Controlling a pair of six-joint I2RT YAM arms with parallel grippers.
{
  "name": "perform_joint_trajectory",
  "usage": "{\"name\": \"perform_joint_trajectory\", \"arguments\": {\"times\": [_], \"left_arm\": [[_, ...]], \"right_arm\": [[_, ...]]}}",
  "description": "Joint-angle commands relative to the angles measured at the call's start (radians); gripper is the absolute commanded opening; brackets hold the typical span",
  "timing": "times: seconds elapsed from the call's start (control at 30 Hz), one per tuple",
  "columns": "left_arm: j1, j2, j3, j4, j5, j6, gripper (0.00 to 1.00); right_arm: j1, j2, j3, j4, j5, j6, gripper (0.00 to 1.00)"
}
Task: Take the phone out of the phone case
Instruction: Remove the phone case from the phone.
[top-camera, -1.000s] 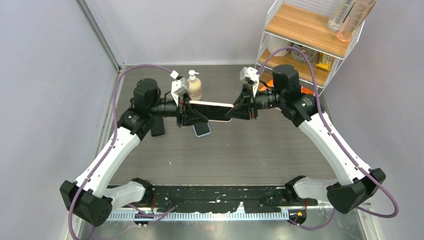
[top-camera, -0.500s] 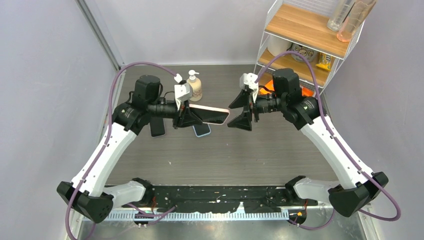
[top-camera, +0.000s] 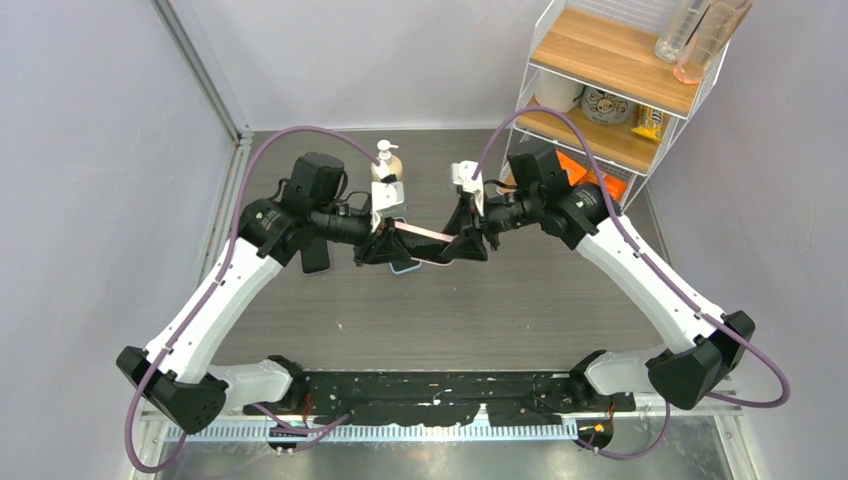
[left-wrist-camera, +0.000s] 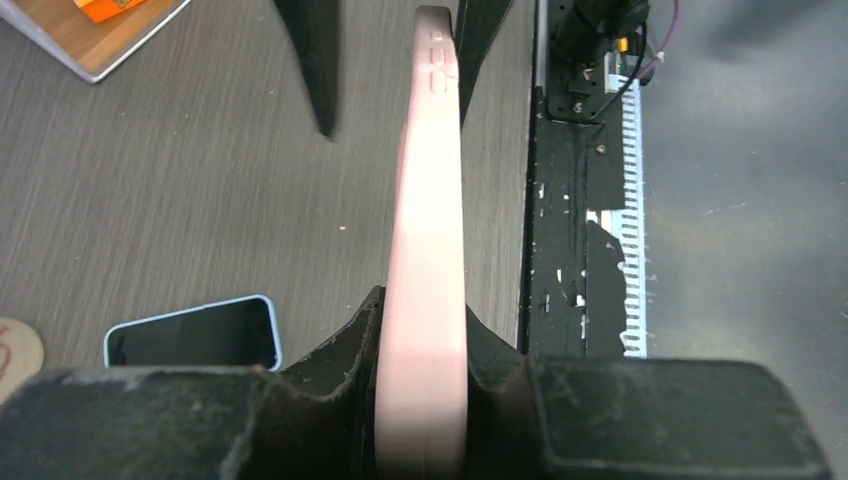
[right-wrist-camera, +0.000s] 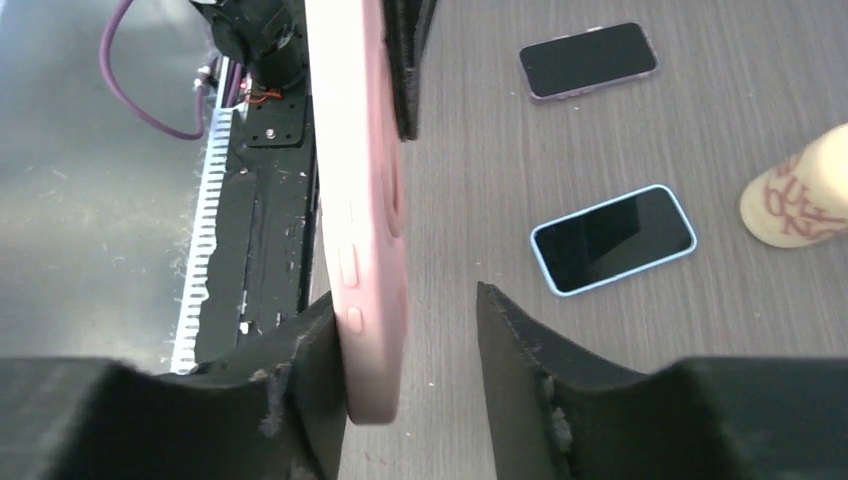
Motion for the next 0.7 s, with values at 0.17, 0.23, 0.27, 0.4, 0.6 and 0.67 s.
{"name": "perform_joint_trajectory", "arguments": {"times": [0.17, 0.23, 0.27, 0.4, 0.6, 0.67], "left_arm": [[-0.004, -0.017, 0.025, 0.112, 0.002, -0.043, 0.09], [0.001, -0.033, 0.001, 0.14, 0.001, -0.059, 0.51], [0.007, -0.051, -0.016, 0.16, 0.003, -0.078, 0.6], [0.064, -0.101, -0.077, 0.255, 0.056, -0.18, 0.81], [0.17, -0.092, -0.12, 0.365, 0.234, -0.385, 0.77], [0.178, -0.081, -0.133, 0.406, 0.261, -0.436, 0.71]], "right_arm": [[0.039, 0.021, -0.001, 0.017, -0.023, -0.001, 0.06], [0.039, 0.002, -0.013, 0.02, 0.01, -0.009, 0.05], [0.038, -0.006, -0.019, 0.025, 0.018, -0.015, 0.05], [0.034, -0.046, -0.037, 0.027, 0.044, -0.022, 0.05], [0.034, -0.072, -0.052, 0.035, 0.057, -0.024, 0.05], [0.034, -0.072, -0.055, 0.038, 0.058, -0.024, 0.05]]}}
